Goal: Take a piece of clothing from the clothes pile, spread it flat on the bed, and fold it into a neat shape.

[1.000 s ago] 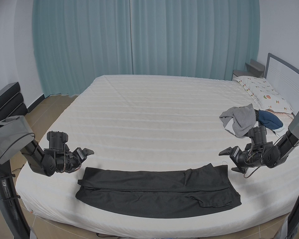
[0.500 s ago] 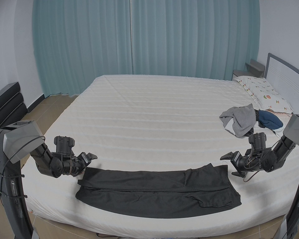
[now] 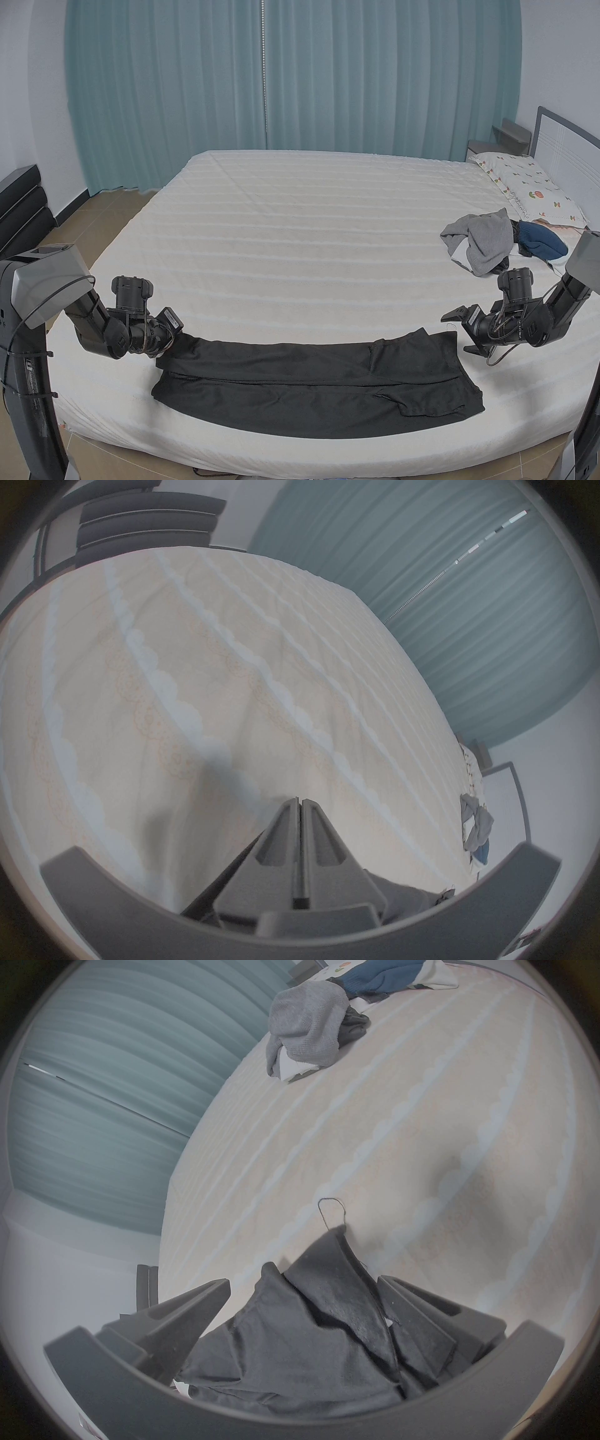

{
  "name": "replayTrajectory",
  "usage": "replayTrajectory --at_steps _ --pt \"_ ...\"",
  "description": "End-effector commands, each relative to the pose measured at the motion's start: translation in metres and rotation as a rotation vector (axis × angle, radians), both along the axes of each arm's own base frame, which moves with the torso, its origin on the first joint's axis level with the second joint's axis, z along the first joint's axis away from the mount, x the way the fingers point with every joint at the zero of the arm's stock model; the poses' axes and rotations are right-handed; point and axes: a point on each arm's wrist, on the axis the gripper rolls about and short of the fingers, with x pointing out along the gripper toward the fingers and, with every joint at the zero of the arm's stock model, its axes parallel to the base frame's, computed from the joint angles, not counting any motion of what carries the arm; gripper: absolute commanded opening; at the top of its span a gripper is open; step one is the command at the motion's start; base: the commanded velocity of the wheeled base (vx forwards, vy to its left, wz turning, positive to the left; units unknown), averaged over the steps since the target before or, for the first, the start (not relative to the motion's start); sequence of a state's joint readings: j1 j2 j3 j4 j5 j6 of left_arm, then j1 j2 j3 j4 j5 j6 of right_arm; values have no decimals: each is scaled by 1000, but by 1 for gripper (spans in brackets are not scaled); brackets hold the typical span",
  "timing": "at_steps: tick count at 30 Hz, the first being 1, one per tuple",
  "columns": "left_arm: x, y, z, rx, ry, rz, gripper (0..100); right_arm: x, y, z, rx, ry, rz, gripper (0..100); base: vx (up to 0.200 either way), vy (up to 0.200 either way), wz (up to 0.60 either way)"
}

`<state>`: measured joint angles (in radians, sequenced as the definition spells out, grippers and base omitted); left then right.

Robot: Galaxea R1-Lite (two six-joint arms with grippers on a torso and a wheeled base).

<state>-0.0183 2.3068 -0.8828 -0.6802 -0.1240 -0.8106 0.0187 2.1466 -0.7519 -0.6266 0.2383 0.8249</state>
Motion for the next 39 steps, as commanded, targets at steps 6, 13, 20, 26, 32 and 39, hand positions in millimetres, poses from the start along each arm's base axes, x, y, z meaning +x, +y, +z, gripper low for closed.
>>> replayTrajectory --at_steps 6,13,20,26,32,39 --pt "0 8 2 -25 0 50 0 11 -3 -21 -1 -18 -8 100 0 0 0" --pt "-2 15 2 -26 3 69 0 22 -1 -29 0 -27 -6 100 0 0 0" --pt "-2 14 -1 -26 11 68 0 30 -1 -38 -1 -22 -7 0 0 0 0" --pt "-3 14 -1 -26 14 68 0 32 -1 -38 -1 -47 -8 0 0 0 0" --pt "-3 13 -2 -24 15 64 0 37 -7 -39 5 -102 -35 0 0 0 0" --pt "-3 13 -1 -24 14 64 0 39 -8 -43 4 -103 -41 0 0 0 0"
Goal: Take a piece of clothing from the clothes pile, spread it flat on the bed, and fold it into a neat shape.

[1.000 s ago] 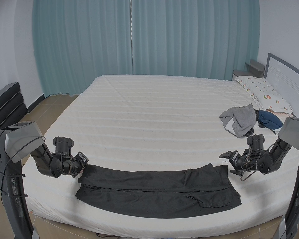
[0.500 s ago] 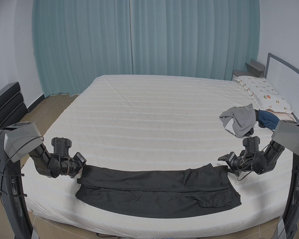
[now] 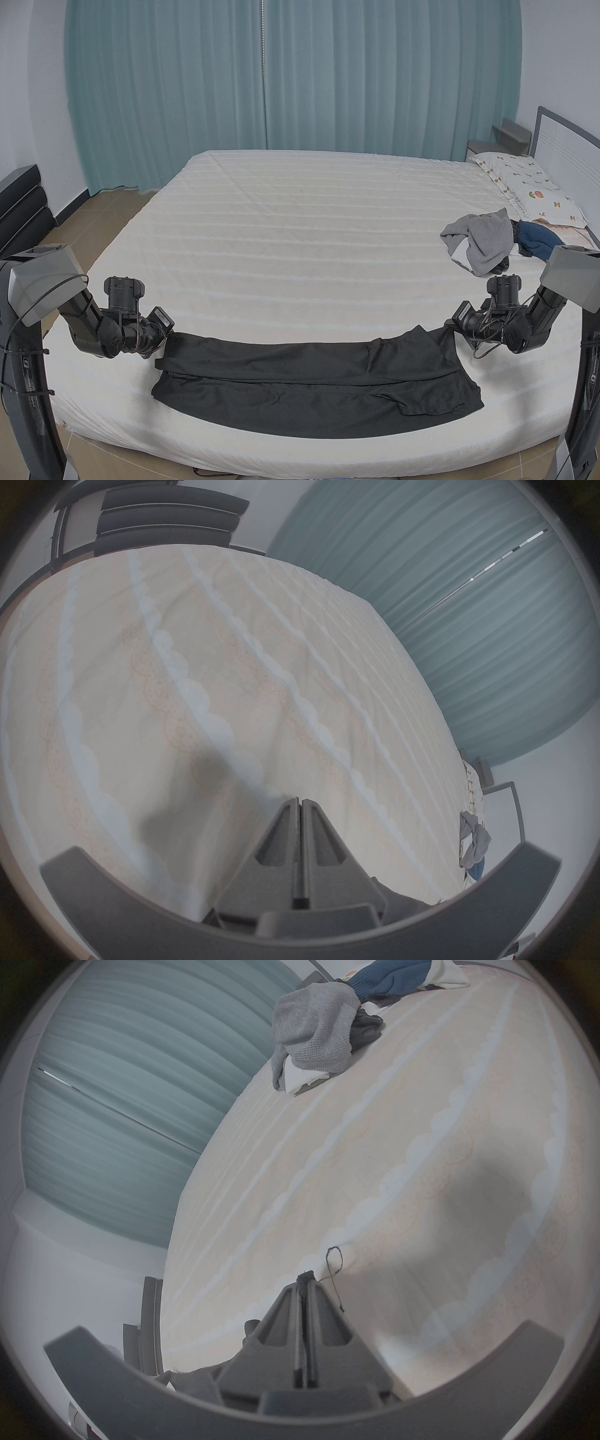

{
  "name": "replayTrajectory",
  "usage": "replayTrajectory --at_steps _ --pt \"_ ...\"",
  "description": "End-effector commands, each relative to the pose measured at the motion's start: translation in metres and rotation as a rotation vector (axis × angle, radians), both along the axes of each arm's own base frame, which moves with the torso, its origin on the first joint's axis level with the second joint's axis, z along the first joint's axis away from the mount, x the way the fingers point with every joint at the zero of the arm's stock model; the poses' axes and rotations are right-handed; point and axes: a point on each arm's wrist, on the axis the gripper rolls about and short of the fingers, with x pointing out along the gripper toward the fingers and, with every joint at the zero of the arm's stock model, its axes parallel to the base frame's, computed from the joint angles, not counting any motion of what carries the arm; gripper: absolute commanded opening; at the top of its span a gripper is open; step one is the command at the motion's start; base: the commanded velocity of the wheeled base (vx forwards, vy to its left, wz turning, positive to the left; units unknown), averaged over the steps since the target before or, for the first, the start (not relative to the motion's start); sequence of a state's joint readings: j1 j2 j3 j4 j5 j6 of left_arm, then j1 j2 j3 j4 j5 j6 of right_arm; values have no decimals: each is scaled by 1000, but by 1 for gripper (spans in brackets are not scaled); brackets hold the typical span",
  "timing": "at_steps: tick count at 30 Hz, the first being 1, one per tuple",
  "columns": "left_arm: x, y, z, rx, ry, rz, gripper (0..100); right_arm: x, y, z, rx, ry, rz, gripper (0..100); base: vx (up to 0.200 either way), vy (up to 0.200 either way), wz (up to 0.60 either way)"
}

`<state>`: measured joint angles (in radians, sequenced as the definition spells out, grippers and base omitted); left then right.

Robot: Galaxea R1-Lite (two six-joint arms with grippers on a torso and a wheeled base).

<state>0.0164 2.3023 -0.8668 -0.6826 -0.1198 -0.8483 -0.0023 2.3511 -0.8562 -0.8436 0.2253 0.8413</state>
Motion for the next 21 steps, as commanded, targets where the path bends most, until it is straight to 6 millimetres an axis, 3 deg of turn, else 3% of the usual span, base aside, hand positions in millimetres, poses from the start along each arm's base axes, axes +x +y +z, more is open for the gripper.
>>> replayTrajectory --at_steps 1,3,4,6,7,13,18,19,21 --pt "0 0 0 0 0 1 0 0 0 -5 0 10 0 0 0 0 0" --pt "0 0 0 0 2 1 0 0 -1 -4 0 8 -3 0 0 0 0" --pt "0 0 0 0 2 1 0 0 -1 -4 0 8 -3 100 0 0 0" --pt "-2 0 0 -4 2 3 0 0 -1 -5 1 9 -4 100 0 0 0" --pt "-2 0 1 -6 2 3 100 0 -1 -4 2 7 -3 100 0 0 0" --pt "-2 2 5 -5 -10 8 100 -10 -2 14 22 -9 -16 100 0 0 0" --pt "-9 9 24 -14 -50 20 100 -20 -2 26 29 -19 -17 100 0 0 0" --pt "-15 11 36 -16 -80 25 100 -26 -2 31 30 -20 -18 100 0 0 0" --pt "-24 8 42 -18 -86 18 100 -31 -2 40 30 -36 -15 100 0 0 0"
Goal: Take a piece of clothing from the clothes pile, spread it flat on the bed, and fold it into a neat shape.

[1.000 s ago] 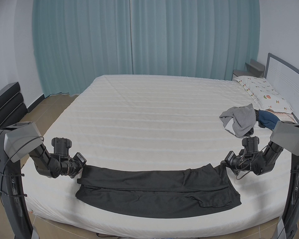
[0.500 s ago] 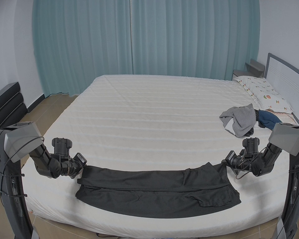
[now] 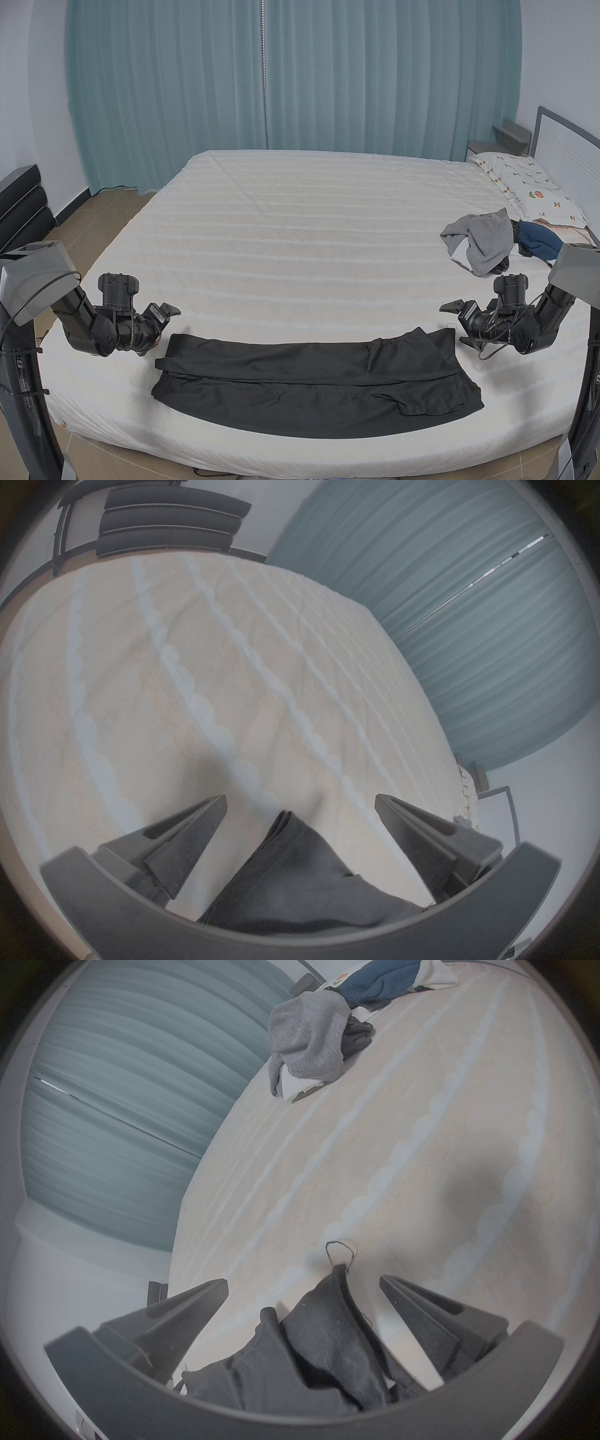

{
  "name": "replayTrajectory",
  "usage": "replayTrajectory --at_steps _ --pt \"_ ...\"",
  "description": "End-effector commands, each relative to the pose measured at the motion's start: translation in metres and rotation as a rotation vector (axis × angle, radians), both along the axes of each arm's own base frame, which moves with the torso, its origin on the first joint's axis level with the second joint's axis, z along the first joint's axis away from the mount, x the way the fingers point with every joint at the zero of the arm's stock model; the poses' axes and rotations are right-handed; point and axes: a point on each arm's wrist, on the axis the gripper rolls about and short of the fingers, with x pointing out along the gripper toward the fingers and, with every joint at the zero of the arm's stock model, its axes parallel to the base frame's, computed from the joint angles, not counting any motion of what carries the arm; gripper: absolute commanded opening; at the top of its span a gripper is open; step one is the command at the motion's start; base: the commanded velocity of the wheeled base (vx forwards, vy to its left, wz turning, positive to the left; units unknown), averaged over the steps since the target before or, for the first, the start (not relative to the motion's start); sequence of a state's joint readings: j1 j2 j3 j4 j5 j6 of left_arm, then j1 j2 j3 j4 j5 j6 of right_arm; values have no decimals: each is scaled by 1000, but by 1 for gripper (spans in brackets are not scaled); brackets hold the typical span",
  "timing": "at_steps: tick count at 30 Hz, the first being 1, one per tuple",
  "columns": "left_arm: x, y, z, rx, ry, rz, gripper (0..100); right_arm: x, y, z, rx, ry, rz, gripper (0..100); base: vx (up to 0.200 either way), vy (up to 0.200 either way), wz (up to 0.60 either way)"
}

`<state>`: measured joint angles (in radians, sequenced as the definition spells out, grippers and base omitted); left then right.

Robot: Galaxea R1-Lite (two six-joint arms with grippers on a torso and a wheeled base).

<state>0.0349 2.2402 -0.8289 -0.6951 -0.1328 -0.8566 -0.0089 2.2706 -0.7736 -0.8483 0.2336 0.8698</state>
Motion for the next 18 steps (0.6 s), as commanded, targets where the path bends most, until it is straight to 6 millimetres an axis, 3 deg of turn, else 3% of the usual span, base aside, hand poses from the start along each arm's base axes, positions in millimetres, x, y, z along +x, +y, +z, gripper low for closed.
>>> replayTrajectory --at_steps 1,5,10,15,18 --pt "-19 0 25 -5 -49 2 100 -13 0 26 2 -46 1 100 0 0 0" --pt "-37 -3 15 -7 5 -7 100 -16 6 41 -4 -77 15 100 -100 0 0" --pt "-63 -5 1 -9 43 -10 100 -43 12 62 -5 -76 44 100 -200 0 0" --pt "-75 -5 -3 -5 17 -14 100 -65 13 57 22 -28 69 100 -200 0 0" --pt "-78 -6 -5 -4 8 -17 100 -73 14 48 53 16 105 100 0 0 0"
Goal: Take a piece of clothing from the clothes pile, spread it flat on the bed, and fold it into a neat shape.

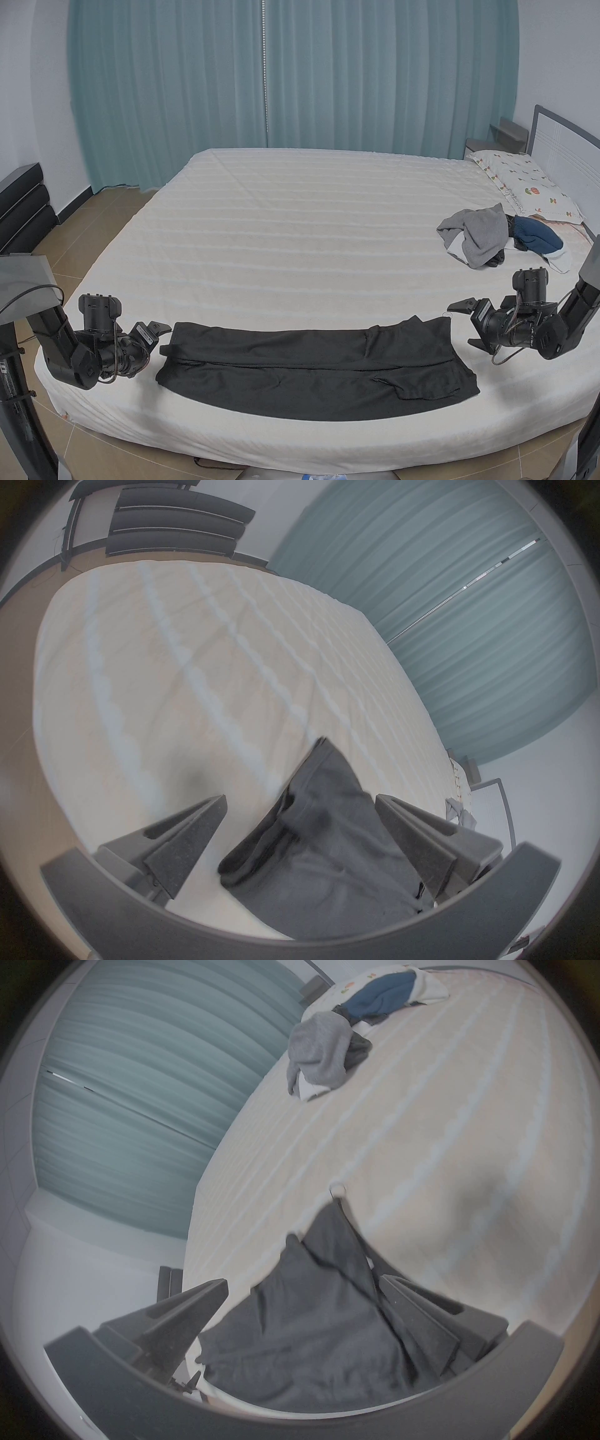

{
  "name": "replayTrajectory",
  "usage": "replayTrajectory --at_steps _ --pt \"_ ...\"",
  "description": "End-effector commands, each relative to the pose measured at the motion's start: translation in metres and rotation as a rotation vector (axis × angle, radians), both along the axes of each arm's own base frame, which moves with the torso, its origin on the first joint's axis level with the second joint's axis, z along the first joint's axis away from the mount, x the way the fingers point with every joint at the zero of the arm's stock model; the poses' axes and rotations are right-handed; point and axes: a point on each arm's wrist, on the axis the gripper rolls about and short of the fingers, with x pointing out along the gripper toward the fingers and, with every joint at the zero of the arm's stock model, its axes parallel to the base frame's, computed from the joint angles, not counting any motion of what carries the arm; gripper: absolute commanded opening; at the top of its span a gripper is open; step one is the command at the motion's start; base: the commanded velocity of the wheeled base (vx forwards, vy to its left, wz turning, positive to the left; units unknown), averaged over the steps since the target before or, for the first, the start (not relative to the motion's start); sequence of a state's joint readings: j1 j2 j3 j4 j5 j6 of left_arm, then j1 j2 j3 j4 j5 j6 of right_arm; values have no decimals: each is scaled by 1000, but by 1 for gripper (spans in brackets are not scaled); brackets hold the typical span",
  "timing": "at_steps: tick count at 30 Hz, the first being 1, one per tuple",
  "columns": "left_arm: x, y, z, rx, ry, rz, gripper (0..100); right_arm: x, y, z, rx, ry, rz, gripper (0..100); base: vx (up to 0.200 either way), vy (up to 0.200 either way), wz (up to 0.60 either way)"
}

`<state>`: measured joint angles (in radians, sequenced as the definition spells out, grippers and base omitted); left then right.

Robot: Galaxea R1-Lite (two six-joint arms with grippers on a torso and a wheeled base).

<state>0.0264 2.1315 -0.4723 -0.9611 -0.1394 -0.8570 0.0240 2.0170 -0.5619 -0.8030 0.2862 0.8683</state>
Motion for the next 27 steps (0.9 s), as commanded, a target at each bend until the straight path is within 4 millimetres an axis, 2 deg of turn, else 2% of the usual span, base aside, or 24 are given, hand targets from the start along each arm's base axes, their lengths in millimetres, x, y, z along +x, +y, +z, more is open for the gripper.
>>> replayTrajectory --at_steps 1,10,21,22,27 --pt "-11 -3 -7 0 30 -9 100 -16 2 1 30 21 39 100 0 0 0" --pt "-7 -20 -23 16 67 -67 100 -18 -1 -1 33 32 34 100 0 0 0" --pt "5 -23 -28 46 27 -98 100 -18 0 0 32 29 35 100 0 0 0" --pt "5 -23 -28 46 30 -98 0 -18 0 0 32 29 35 100 0 0 0" --pt "-7 -21 -33 90 65 -133 0 -18 -1 -1 32 34 30 100 0 0 0"
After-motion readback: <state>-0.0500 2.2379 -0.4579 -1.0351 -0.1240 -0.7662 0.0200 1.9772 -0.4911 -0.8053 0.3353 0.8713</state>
